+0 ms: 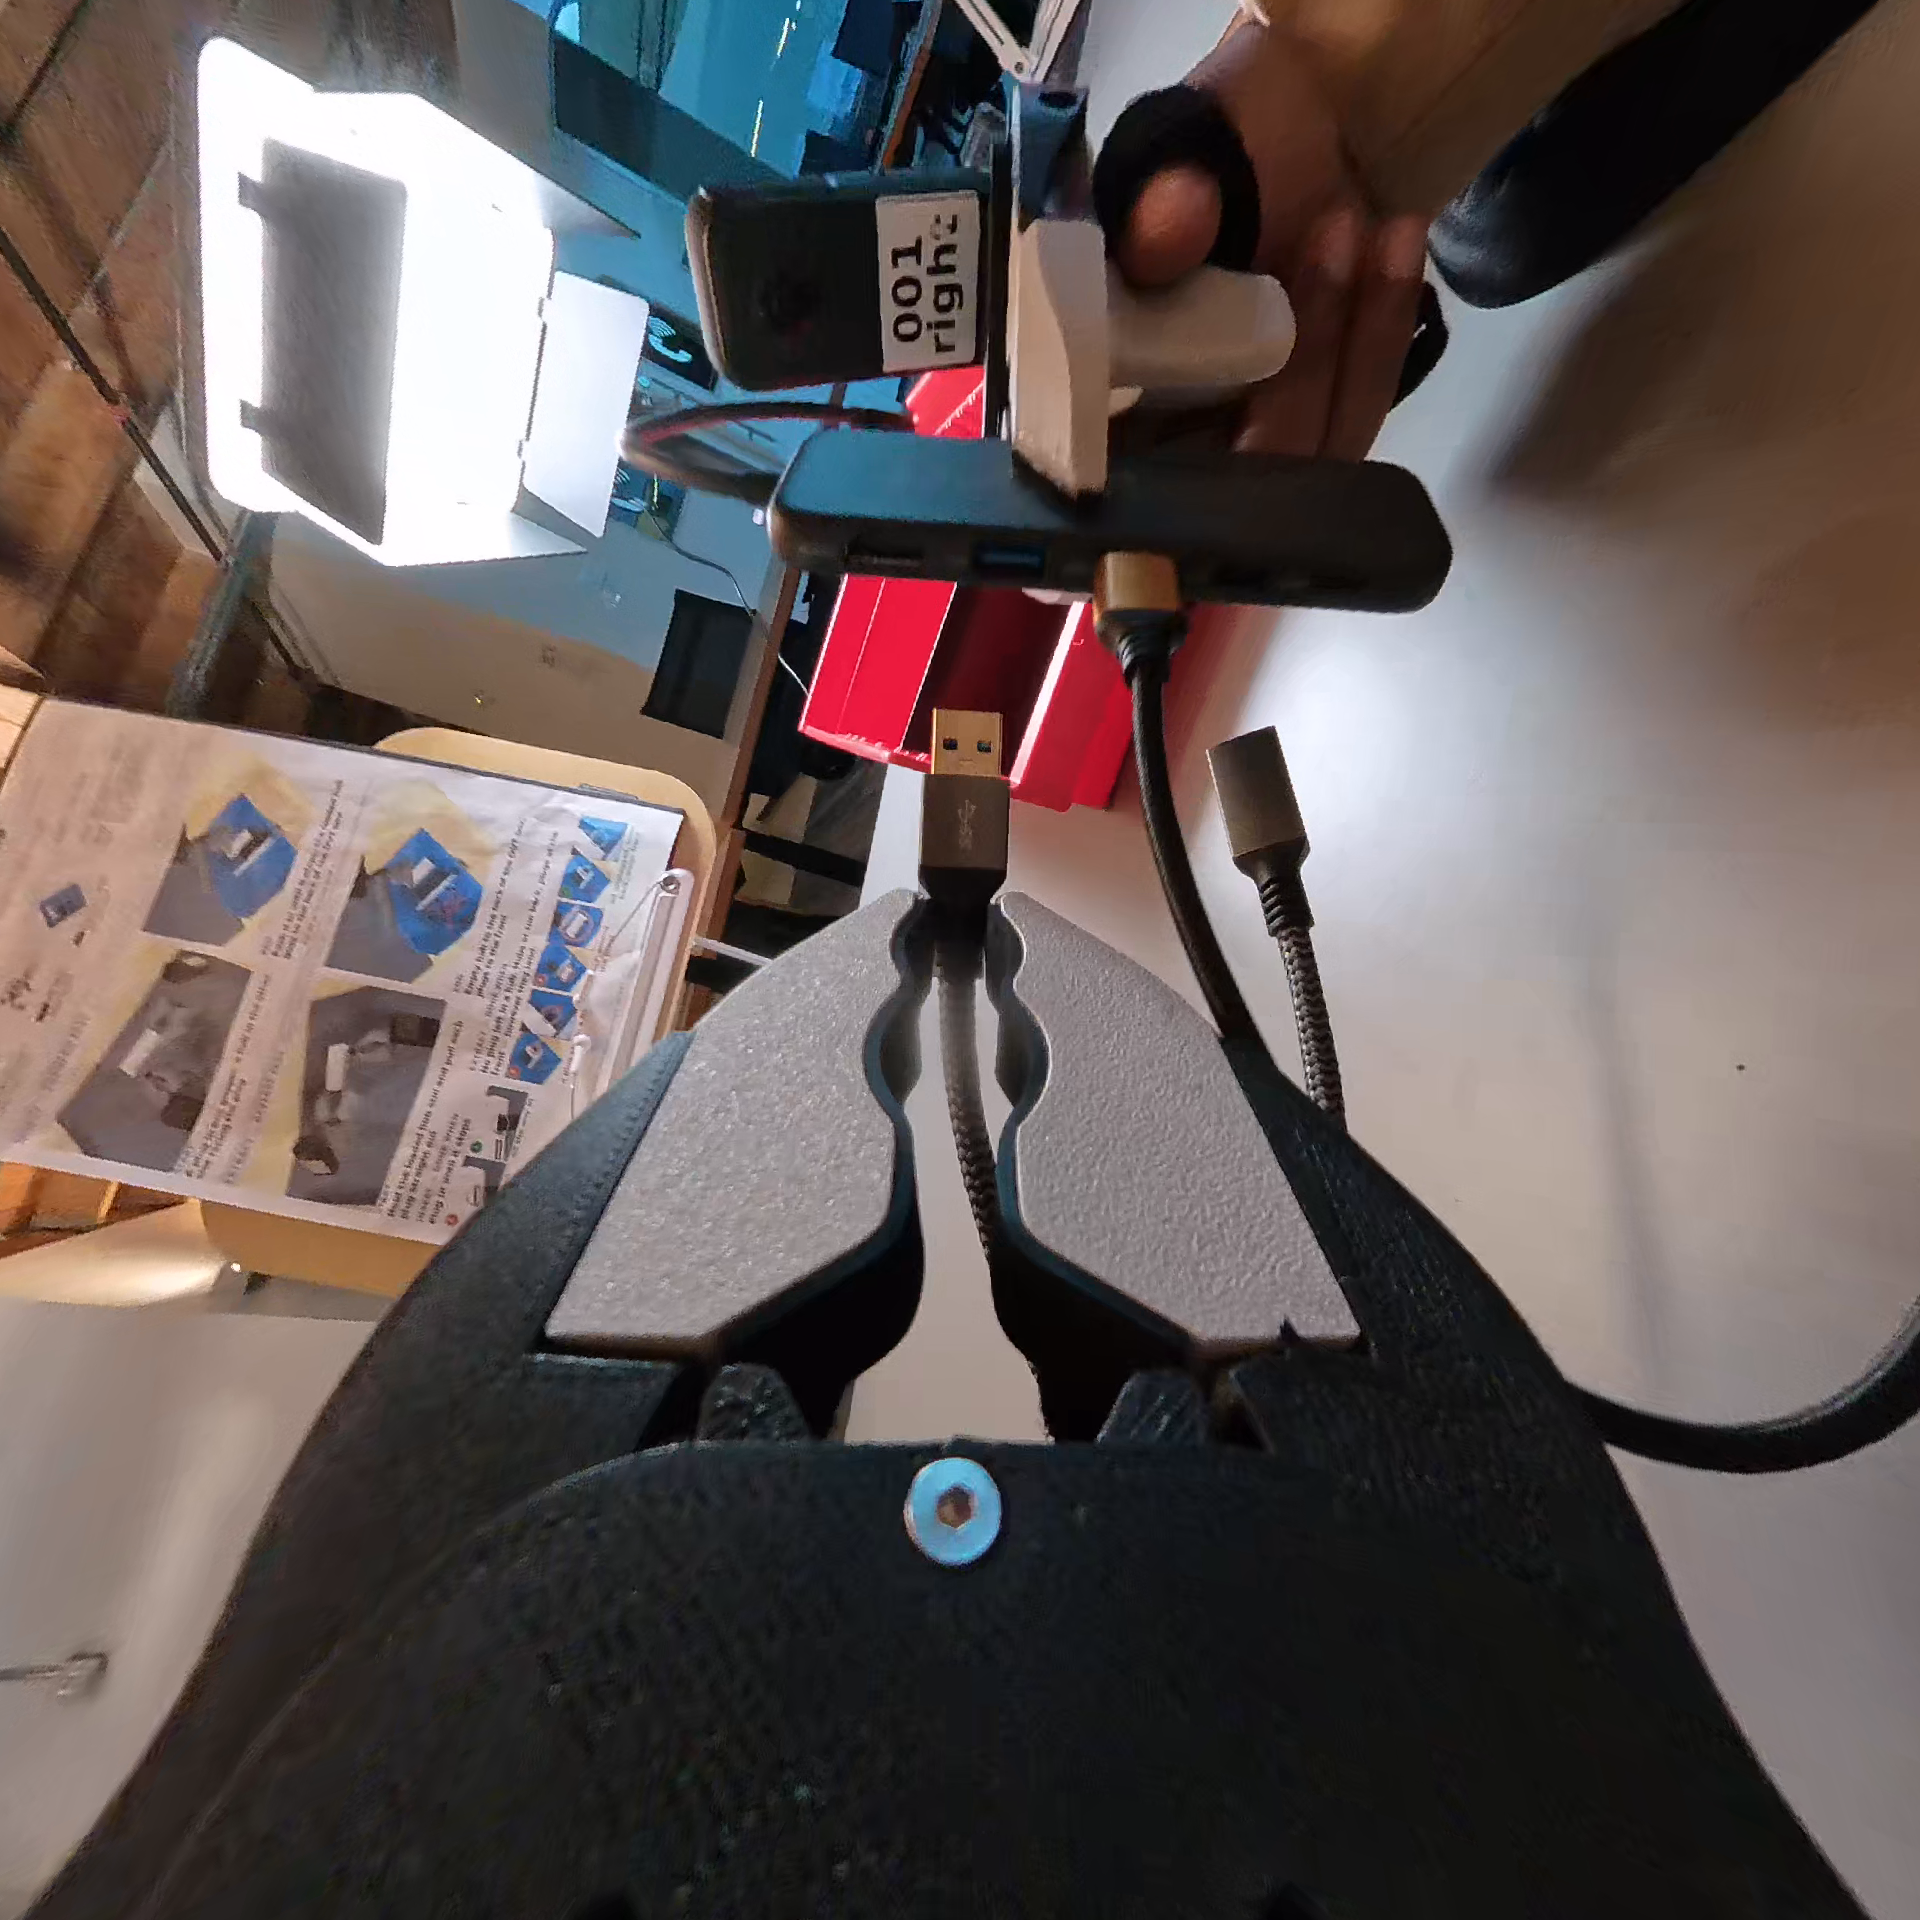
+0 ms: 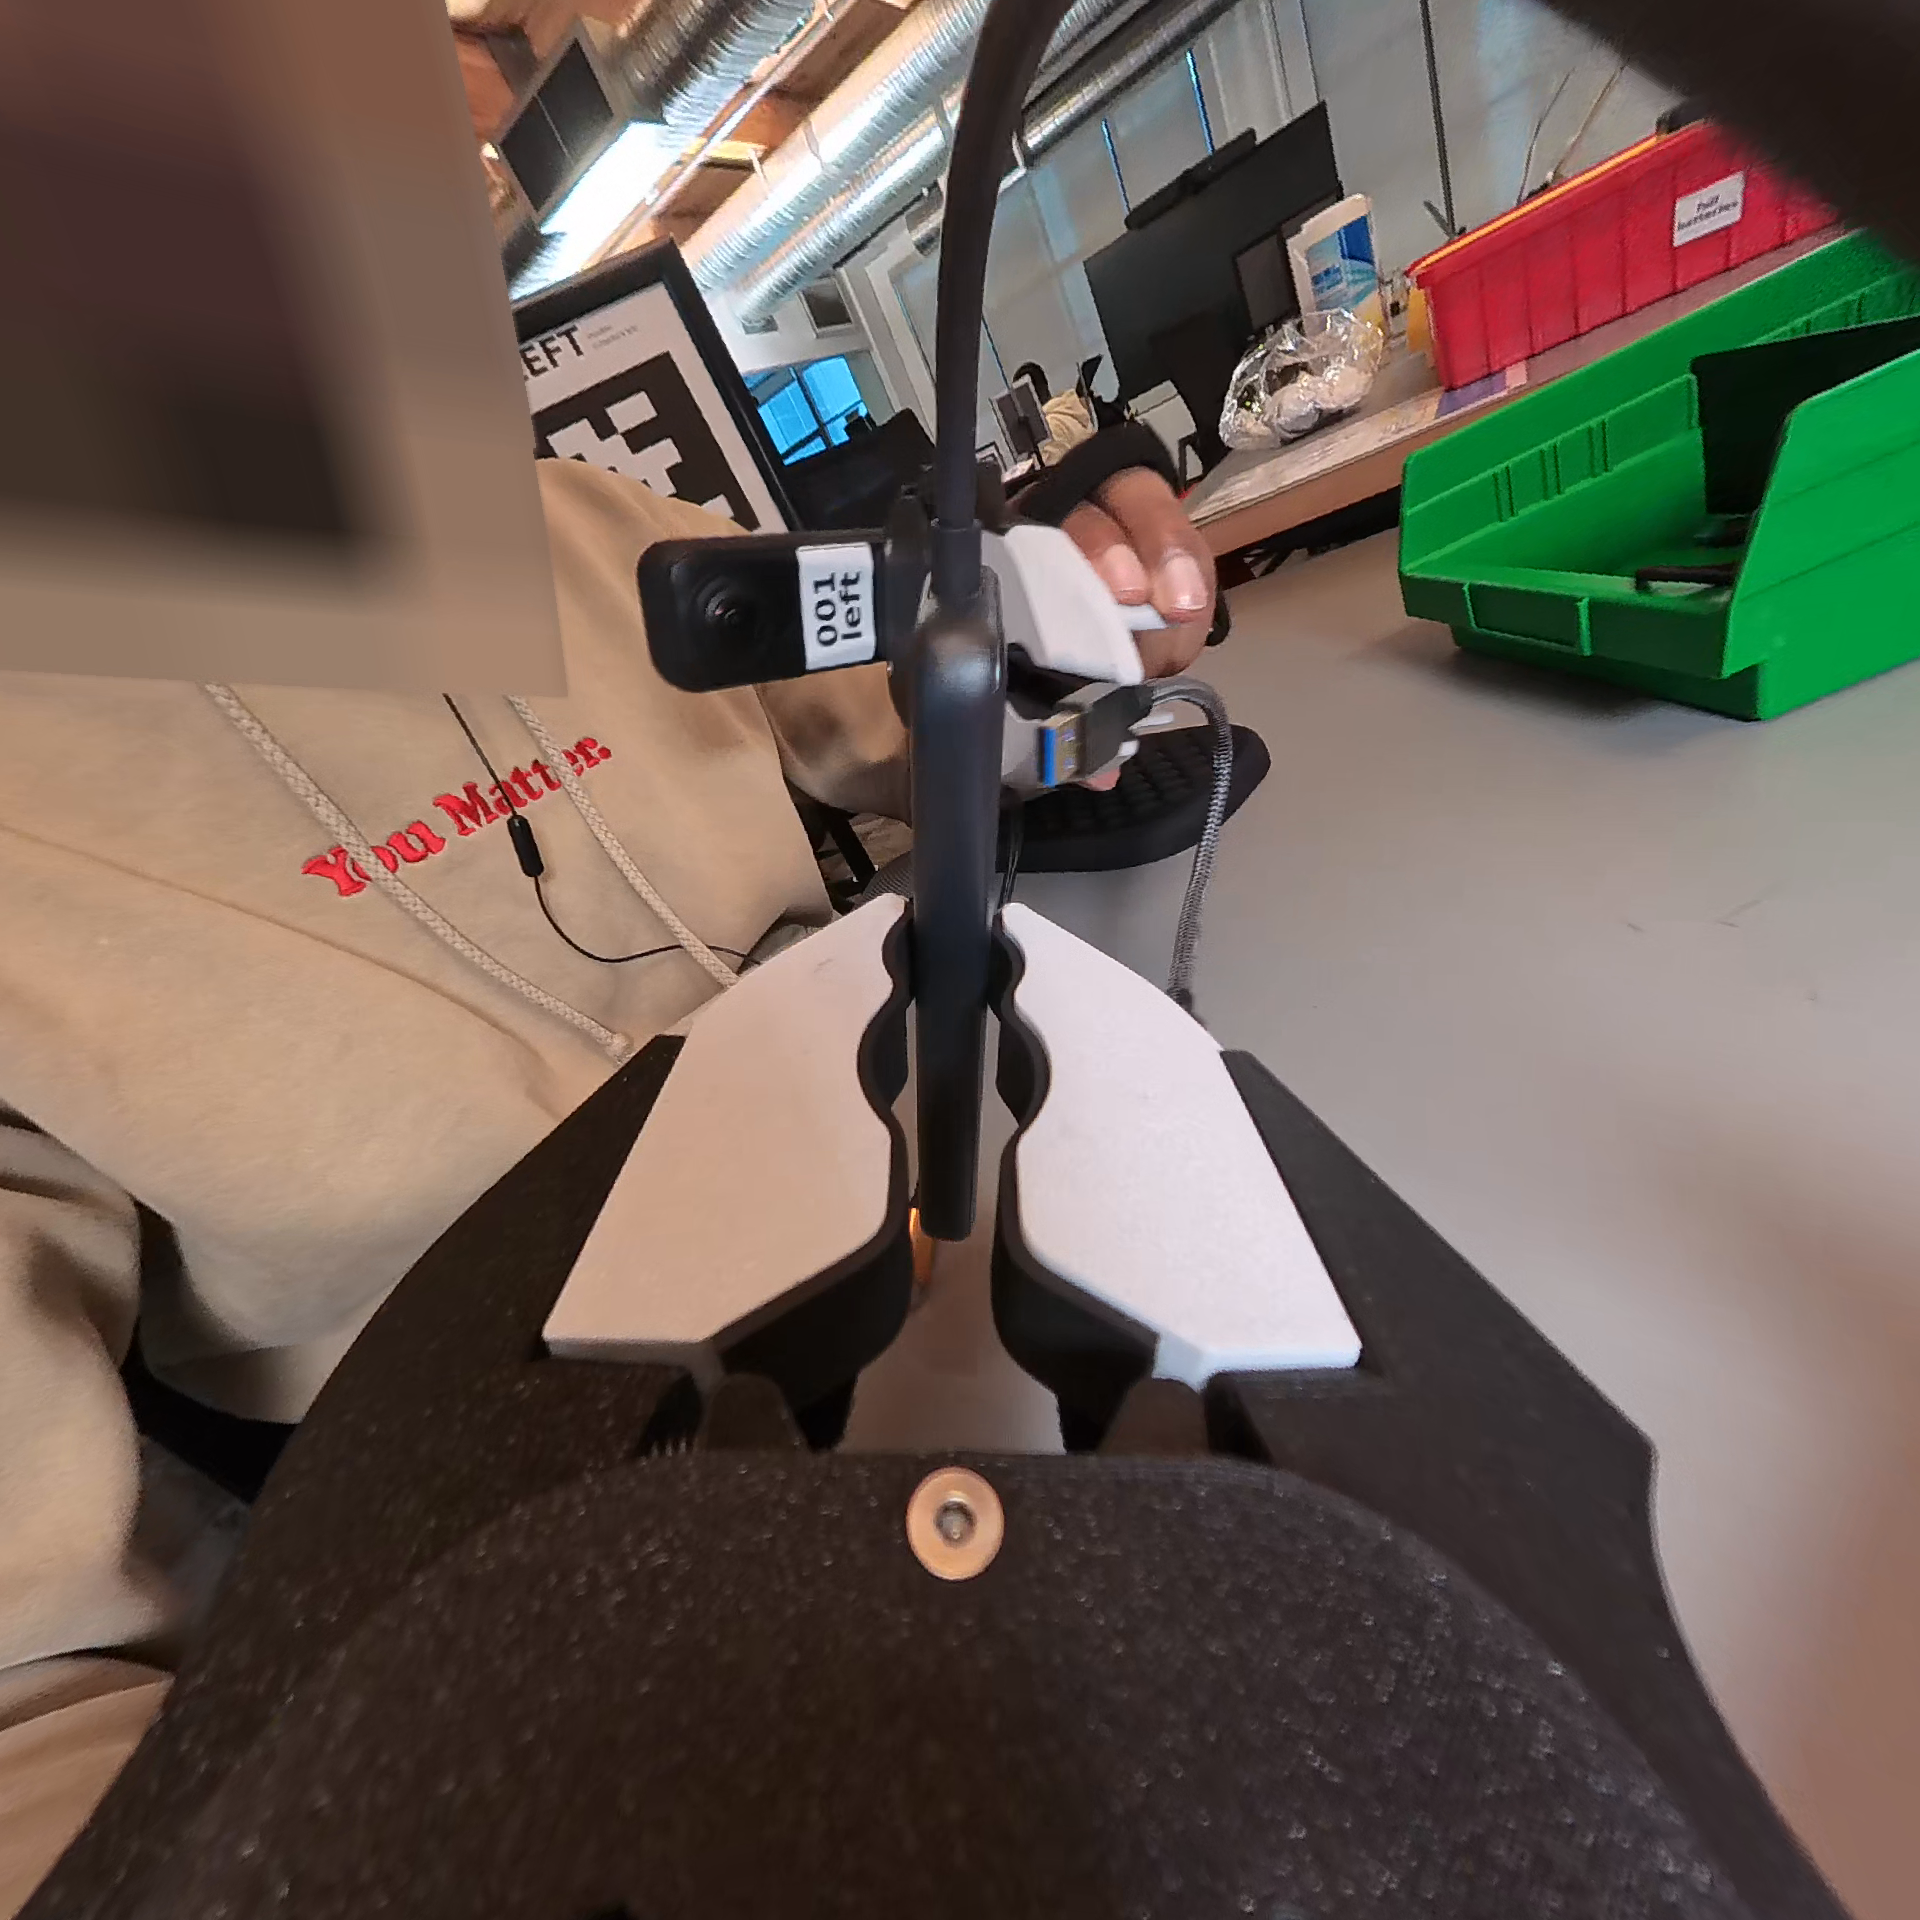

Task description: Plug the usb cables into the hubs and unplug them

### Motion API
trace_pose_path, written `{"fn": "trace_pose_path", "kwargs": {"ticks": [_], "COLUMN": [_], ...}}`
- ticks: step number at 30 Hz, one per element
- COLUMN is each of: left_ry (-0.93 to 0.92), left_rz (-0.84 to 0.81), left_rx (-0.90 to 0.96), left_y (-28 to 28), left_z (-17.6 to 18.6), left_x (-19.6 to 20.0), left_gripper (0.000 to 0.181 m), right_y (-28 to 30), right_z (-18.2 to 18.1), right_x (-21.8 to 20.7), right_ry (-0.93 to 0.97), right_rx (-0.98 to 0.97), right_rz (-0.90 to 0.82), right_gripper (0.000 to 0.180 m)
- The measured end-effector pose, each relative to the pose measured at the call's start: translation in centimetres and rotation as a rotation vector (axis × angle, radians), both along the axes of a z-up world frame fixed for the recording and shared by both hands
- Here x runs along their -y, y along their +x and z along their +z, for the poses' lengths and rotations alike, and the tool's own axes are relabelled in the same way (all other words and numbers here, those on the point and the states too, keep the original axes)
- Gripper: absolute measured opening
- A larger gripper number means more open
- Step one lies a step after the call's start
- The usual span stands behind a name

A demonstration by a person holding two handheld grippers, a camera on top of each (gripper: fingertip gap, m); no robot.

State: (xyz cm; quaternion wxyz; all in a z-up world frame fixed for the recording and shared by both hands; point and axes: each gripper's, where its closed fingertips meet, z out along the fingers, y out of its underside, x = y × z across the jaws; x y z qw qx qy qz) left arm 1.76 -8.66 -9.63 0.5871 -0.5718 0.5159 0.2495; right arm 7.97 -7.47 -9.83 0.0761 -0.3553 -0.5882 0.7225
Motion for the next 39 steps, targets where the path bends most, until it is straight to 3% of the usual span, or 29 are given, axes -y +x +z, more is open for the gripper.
{"fn": "trace_pose_path", "kwargs": {"ticks": [8,12,21,26,30,35,39], "left_ry": [0.012,-0.077,-0.71,-0.981,-1.268,-1.566,-1.683], "left_rz": [-0.025,-0.059,-0.314,-0.442,-0.578,-0.65,-0.674], "left_rx": [0.013,0.145,0.912,1.116,1.267,1.455,1.546], "left_y": [0.4,0.6,-0.4,-1.1,0.0,2.0,3.3], "left_z": [-0.1,-0.4,-1.1,-1.3,-0.9,-0.9,-0.7], "left_x": [0.2,0.2,0.3,1.0,2.8,3.8,4.2], "left_gripper": [0.009,0.009,0.01,0.01,0.009,0.009,0.01], "right_y": [-0.5,-0.6,0.6,3.2,2.8,1.6,0.8], "right_z": [-0.3,-0.3,1.2,2.9,1.5,0.5,0.0], "right_x": [-0.2,-0.2,0.1,-0.7,-2.3,0.3,1.4], "right_ry": [0.011,0.02,0.004,0.023,0.109,0.214,0.286], "right_rx": [0.01,0.01,-0.05,-0.097,-0.057,-0.07,-0.102], "right_rz": [-0.029,-0.034,0.009,0.032,-0.075,-0.024,-0.031], "right_gripper": [0.011,0.012,0.011,0.011,0.012,0.012,0.012]}}
